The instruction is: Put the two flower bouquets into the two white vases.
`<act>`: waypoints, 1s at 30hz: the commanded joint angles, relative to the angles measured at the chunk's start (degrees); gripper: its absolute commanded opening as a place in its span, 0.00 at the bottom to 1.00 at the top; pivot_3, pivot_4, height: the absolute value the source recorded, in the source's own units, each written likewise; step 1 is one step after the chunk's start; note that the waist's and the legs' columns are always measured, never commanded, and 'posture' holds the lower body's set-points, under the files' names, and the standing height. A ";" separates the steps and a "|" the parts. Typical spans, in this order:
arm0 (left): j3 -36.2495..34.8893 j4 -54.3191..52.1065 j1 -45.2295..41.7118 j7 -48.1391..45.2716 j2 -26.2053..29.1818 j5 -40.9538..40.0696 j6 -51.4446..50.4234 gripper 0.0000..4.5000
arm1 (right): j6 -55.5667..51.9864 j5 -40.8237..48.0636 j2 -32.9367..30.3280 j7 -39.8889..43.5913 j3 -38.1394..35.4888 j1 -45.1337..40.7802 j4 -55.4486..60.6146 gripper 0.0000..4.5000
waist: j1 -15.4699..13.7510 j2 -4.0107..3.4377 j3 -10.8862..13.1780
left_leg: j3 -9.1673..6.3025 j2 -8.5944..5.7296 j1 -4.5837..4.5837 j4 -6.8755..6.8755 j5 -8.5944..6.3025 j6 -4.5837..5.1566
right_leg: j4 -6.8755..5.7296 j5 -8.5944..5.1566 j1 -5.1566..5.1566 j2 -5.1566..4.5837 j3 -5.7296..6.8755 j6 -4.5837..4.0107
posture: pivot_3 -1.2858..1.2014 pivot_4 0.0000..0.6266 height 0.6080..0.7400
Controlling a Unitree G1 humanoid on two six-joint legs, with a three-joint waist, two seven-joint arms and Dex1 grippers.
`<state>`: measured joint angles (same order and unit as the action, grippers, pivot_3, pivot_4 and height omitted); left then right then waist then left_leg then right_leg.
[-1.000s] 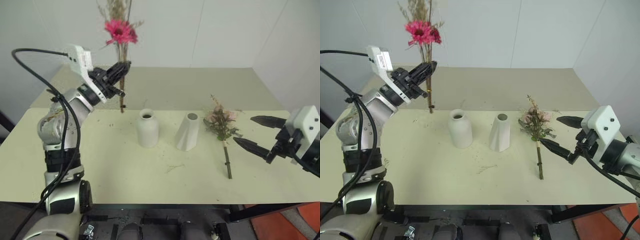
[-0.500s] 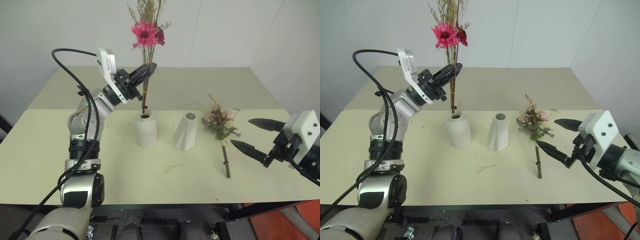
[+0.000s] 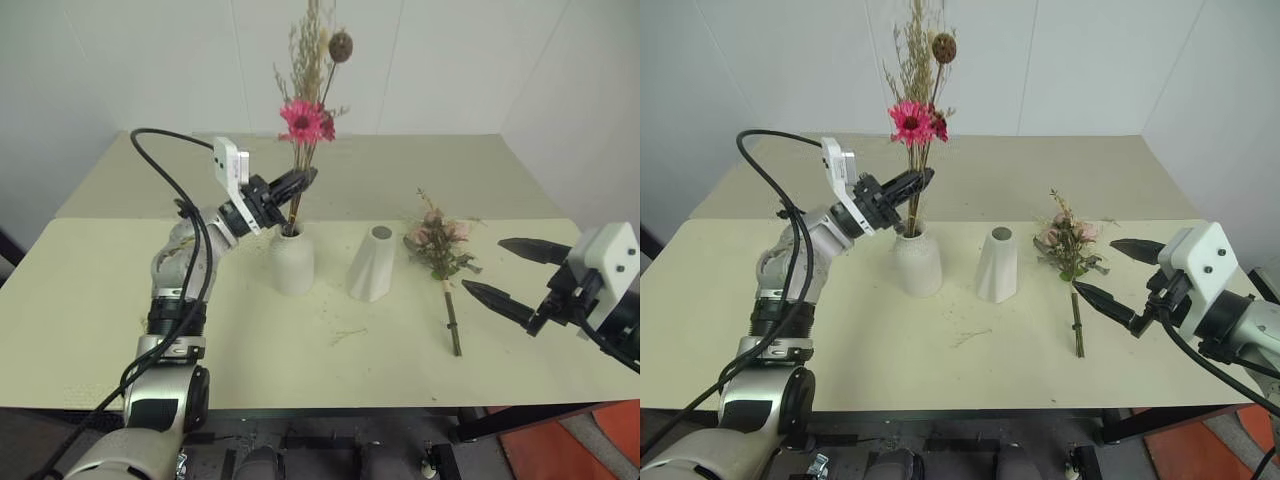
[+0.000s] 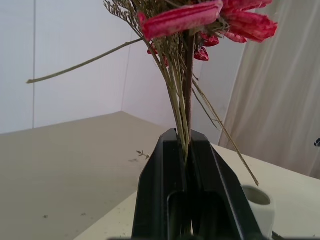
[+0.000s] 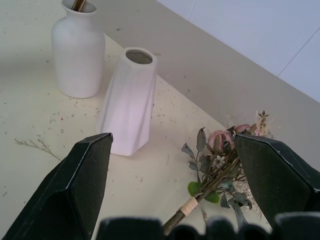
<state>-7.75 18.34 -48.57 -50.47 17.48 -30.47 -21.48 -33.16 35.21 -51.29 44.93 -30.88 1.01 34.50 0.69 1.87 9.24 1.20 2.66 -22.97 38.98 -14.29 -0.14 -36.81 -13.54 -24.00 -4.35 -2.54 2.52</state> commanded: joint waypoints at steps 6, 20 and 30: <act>-0.61 -8.59 1.94 0.23 3.29 -2.20 -5.35 0.45 | 0.15 0.94 -0.69 -0.22 -1.49 -1.00 0.84 1.00 | 0.15 0.00 0.00 | 0.00 0.01 0.01 -0.01 0.00 0.00 | 0.00 0.00 0.00 0.01 -0.01 0.00 | 0.52 0.24 1.00; -10.70 -29.15 22.43 -7.69 26.06 -14.45 -20.43 1.00 | -1.68 -0.76 -4.49 2.35 1.58 -2.19 -3.43 1.00 | -0.24 -0.01 0.00 | 0.02 0.07 0.05 -0.02 0.00 0.00 | -0.02 -0.01 -0.01 0.01 0.01 -0.01 | 0.52 0.24 1.00; -9.27 -32.66 25.24 -23.29 34.29 -16.44 -15.89 1.00 | -30.03 2.29 -6.34 -8.67 14.98 -18.71 -12.74 1.00 | 0.06 -0.01 0.00 | 0.09 0.09 0.07 -0.04 0.00 0.00 | -0.04 -0.04 -0.06 0.02 -0.01 -0.10 | 0.52 0.24 1.00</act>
<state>-16.79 -12.75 -22.08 -72.50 50.87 -45.45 -38.76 -59.22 36.52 -57.63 37.78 -16.21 -15.96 22.41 0.75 1.86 9.24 1.28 2.75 -22.92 38.94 -14.30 -0.14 -36.84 -13.59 -24.07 -4.32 -2.55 2.42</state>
